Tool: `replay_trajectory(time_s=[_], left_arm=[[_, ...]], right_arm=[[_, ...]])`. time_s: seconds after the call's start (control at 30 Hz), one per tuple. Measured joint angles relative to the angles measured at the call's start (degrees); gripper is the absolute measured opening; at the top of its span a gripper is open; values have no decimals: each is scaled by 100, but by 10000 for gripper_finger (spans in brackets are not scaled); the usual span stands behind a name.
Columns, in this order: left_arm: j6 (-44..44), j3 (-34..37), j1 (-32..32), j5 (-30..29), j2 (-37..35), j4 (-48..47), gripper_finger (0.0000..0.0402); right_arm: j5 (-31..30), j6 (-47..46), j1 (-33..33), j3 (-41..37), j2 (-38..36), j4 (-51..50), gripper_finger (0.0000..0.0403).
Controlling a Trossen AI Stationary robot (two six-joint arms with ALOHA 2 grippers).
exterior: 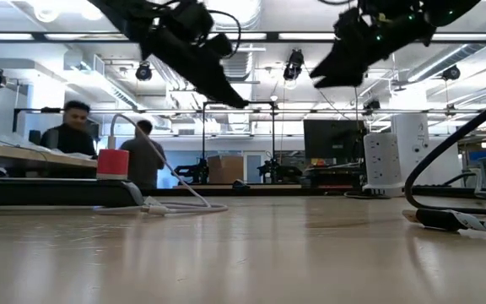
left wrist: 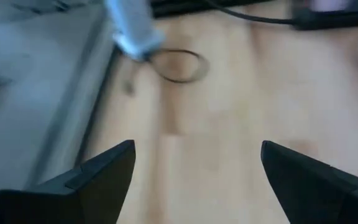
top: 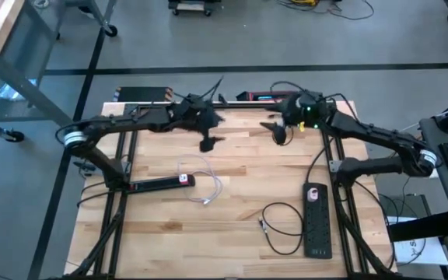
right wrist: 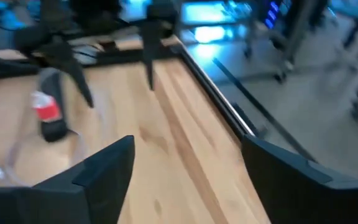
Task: Insert USB
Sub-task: Return to Home Position
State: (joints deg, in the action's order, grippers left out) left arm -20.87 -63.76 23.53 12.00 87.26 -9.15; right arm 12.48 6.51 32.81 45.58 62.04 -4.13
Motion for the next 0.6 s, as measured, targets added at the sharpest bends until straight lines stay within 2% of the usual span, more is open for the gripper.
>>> replay_trajectory(time_s=[0.1,0.33,0.47,0.6], left_arm=[[315,714,-15,191,-639,371,339],[874,2290,-11,169,-2474,1217,347],[1044,2876,-5,119,-3395,1355,345],[1299,3203,-7,-219,-4019,1368,339]], right_arm=[[2,111,-440,-2,81,460,271],[11,258,-1086,-7,116,1100,205],[4,262,-1210,-7,116,1211,174],[-1,270,-1251,-7,116,1239,146]])
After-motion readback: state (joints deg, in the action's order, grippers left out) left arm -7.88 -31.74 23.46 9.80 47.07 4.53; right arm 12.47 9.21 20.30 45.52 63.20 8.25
